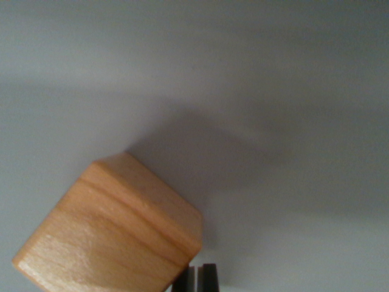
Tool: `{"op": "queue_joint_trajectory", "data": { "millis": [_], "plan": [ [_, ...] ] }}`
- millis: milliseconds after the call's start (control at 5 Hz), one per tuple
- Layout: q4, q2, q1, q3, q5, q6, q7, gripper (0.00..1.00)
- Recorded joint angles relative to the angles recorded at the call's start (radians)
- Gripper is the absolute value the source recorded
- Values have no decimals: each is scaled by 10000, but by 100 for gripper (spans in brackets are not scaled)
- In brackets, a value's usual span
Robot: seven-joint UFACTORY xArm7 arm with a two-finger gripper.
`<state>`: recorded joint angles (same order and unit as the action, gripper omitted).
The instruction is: Push wooden cube
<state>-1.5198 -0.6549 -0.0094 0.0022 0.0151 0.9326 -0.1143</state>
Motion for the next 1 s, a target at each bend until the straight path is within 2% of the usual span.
{"op": "queue_joint_trajectory", "data": {
  "millis": [200, 400, 1000],
  "plan": [
    [0, 0, 0, 0, 0, 0, 0, 100],
    [-209, -129, 0, 0, -2, 80, 3, 100],
    [-335, -206, 1, 0, -3, 128, 4, 100]
  ]
}}
